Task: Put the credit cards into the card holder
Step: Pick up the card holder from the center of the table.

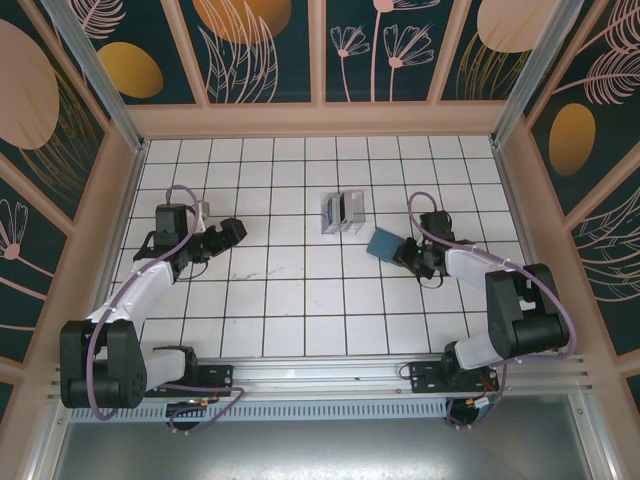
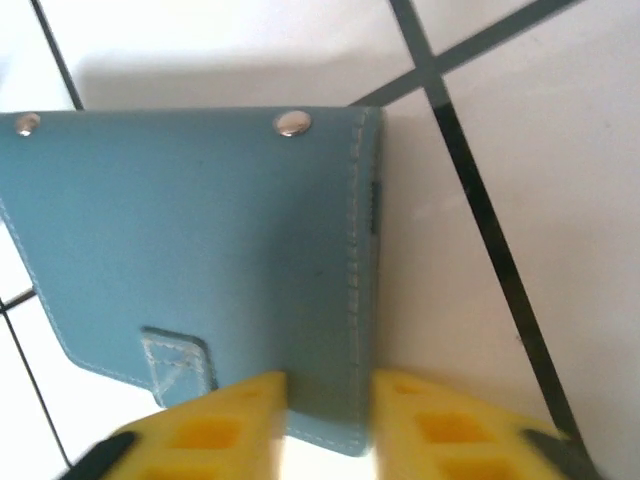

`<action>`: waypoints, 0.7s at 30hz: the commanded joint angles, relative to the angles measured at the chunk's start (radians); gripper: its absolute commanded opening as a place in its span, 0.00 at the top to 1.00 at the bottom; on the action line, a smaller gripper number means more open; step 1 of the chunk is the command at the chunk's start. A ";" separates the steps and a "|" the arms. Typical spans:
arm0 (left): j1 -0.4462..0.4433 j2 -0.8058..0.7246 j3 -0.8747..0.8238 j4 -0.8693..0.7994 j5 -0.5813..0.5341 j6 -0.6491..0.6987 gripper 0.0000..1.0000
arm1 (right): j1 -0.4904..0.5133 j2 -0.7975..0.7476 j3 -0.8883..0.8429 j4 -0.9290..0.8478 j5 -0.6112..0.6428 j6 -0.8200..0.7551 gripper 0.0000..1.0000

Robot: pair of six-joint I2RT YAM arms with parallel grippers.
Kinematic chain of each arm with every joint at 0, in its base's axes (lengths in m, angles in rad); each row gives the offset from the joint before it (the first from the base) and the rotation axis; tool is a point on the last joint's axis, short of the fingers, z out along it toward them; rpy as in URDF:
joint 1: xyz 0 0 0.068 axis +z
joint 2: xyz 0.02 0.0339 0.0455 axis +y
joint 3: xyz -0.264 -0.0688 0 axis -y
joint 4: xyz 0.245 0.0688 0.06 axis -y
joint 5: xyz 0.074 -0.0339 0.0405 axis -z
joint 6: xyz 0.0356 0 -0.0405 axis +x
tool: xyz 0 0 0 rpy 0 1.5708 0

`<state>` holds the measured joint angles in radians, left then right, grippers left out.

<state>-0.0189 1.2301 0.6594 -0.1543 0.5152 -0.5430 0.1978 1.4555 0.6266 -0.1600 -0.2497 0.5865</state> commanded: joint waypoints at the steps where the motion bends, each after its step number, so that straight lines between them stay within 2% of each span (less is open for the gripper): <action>1: -0.007 0.006 0.020 -0.016 0.017 -0.008 0.08 | -0.009 -0.059 0.005 0.013 -0.031 -0.024 0.87; 4: -0.019 -0.008 0.021 -0.011 0.017 -0.002 0.08 | -0.008 -0.103 0.018 -0.013 -0.037 -0.050 0.96; 7: -0.046 -0.009 0.024 0.003 0.050 -0.013 0.08 | 0.004 -0.160 0.029 -0.031 -0.035 -0.087 0.99; 11: -0.134 -0.014 0.000 0.105 0.152 -0.133 0.09 | 0.086 -0.224 0.068 -0.066 0.044 -0.157 1.00; 14: -0.186 -0.032 0.003 0.116 0.185 -0.205 0.07 | 0.243 -0.269 0.113 -0.110 0.232 -0.230 1.00; 18: -0.189 -0.083 -0.012 0.133 0.174 -0.313 0.05 | 0.470 -0.303 0.112 -0.133 0.518 -0.281 1.00; 21: -0.189 -0.114 -0.067 0.173 0.150 -0.458 0.02 | 0.597 -0.285 0.088 -0.145 0.670 -0.306 1.00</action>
<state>-0.2089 1.1435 0.6376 -0.0338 0.6617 -0.8391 0.7200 1.1694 0.7242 -0.2539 0.1768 0.3443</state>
